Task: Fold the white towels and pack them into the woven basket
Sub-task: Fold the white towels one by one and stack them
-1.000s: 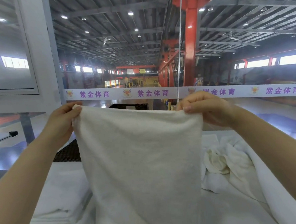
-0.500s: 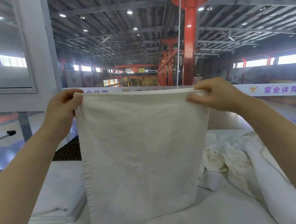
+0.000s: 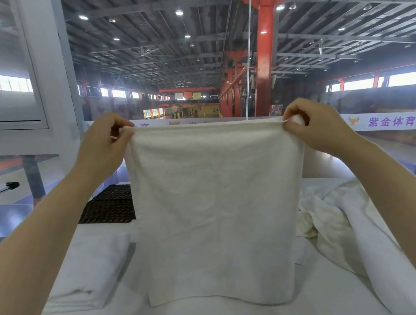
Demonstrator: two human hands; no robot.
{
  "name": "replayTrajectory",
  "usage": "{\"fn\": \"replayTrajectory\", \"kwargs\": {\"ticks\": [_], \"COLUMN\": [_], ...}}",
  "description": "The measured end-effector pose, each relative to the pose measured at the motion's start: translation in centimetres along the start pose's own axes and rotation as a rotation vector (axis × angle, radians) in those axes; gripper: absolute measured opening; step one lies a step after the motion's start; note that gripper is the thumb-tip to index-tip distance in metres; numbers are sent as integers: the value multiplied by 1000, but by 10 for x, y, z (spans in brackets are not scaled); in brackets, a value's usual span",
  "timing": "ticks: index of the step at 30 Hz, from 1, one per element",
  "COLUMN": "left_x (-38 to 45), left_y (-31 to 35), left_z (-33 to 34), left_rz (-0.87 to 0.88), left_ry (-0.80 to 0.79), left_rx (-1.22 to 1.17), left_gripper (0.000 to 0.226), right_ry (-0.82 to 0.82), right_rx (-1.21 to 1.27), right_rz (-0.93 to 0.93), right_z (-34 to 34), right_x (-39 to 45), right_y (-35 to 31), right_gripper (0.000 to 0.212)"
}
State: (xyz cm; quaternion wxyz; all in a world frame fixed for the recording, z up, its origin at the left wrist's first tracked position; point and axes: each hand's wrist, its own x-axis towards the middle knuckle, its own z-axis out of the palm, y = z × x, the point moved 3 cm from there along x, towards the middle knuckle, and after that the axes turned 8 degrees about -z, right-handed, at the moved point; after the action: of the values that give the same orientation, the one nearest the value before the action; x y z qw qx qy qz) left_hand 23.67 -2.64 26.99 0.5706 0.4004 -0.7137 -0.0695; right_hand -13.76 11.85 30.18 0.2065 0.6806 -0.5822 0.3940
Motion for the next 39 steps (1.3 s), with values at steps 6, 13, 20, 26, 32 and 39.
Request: {"fn": "replayTrajectory", "kwargs": {"ticks": [6,13,20,26,32,39], "left_x": [5,5,5,3,-11,-47], "left_y": [2,19,10,13,-6,-92], "left_z": [2,-7,-21,-32,6,96], "left_rz": [-38,139,-268,-391,-697,-528], "left_ry": [-134,-253,-408,-506,-557,-623], "left_rx": [102,392,-318,-696,-720,127], "left_gripper": [25,23,22,23,21,15], "right_ry": [-87,-287,-440,-374,-441,-736], "right_rx": [36,262,958,1146,1153,347], "right_rz": [172,266,273,226,514,557], "right_z": [-4,-13,-15,-9,19,106], "right_x": [4,-10,-25,-26,-30,-71], "right_y": [7,19,27,21,21,75], "right_gripper": [31,12,27,33,28,15]}}
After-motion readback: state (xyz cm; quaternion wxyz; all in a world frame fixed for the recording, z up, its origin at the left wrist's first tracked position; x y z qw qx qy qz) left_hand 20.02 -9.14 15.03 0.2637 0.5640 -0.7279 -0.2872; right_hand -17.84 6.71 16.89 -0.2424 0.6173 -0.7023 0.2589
